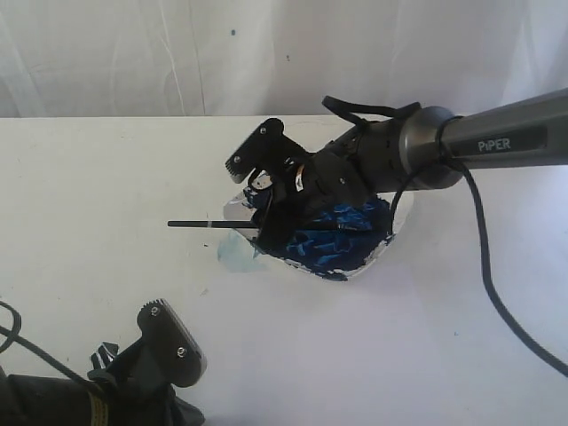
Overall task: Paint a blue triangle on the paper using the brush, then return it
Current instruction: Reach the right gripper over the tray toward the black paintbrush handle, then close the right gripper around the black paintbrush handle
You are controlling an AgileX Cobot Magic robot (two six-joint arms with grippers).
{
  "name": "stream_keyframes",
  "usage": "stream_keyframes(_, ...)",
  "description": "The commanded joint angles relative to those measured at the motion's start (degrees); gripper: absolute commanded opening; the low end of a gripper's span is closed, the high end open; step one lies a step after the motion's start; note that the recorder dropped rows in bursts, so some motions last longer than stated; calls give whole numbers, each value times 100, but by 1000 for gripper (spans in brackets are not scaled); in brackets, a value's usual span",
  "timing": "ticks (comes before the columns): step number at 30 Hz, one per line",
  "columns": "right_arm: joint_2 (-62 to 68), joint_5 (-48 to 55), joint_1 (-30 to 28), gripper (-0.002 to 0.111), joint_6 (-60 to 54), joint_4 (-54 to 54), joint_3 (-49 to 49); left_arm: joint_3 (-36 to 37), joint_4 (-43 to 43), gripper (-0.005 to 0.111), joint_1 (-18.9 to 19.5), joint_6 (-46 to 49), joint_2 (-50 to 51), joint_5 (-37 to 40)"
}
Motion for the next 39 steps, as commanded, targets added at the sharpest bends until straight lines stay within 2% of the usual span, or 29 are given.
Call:
stream_keyframes(1,83,-76,122,67,-185,-47,-52,42,-40,0,19,-3,28,198)
stream_keyframes(8,243,-358,235,66,-309,-47,-65,42,-40,0,19,-3,28,198)
stream_keyframes(16,280,-1322,557,66,-309,-6,-74,42,-40,0,19,-3,28,198)
stream_keyframes(27,578,-1195,641,66,-1068,-132,-309,42,-40,0,19,-3,28,198)
stream_keyframes(34,643,-784,641,66,-1079,-132,-401,42,-40,0,19,-3,28,198)
stream_keyframes(39,667,-868,641,65,-1116,-200,-401,42,-40,0,19,-3,28,198)
